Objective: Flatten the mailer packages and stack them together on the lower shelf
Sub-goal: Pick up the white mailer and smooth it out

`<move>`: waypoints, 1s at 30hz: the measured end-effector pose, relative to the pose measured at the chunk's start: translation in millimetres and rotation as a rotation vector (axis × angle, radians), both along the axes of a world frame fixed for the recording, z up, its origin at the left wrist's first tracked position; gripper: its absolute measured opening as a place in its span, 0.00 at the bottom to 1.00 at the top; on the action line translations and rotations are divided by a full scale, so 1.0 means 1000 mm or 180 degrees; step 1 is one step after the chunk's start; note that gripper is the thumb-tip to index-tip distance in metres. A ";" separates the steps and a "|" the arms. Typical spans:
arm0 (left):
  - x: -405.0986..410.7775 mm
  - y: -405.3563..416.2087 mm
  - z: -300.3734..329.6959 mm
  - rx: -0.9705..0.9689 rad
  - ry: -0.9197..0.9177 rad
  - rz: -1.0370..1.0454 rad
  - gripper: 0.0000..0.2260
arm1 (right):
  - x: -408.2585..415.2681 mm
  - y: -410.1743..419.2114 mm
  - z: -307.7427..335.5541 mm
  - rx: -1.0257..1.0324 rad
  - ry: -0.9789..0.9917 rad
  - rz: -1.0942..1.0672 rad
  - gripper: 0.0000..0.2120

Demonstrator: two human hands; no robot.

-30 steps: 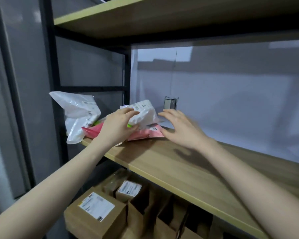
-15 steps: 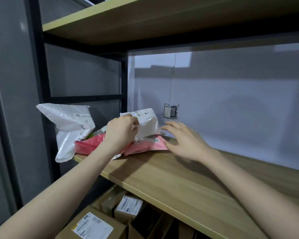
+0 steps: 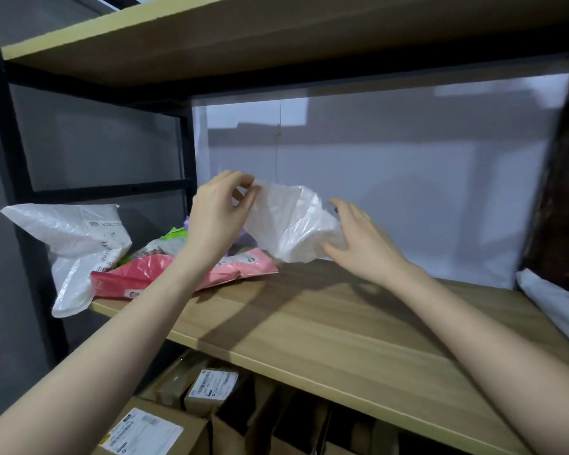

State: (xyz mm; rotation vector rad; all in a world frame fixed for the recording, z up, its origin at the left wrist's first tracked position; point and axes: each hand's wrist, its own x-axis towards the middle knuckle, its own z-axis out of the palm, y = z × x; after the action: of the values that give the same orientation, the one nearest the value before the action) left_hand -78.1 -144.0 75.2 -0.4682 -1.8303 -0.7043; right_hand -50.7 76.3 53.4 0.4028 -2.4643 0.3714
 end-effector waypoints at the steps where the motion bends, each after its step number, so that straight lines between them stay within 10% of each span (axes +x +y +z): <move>1: 0.005 0.009 0.000 0.0074 0.0026 -0.0079 0.06 | 0.007 0.010 0.000 -0.0115 -0.0012 -0.0065 0.30; 17: 0.082 0.129 -0.053 0.1209 -0.0726 -0.0699 0.09 | 0.121 0.112 -0.010 -0.3786 0.0148 0.0331 0.10; 30: 0.094 0.127 -0.070 0.0299 -0.0841 -0.0716 0.05 | 0.133 0.136 -0.028 -0.2424 0.0419 -0.0626 0.14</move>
State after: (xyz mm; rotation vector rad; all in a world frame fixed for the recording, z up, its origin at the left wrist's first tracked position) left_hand 15.8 -17.3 5.7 -0.5451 -1.9979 -1.0424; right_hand 82.7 212.3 25.3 -0.1324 -2.0157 1.0961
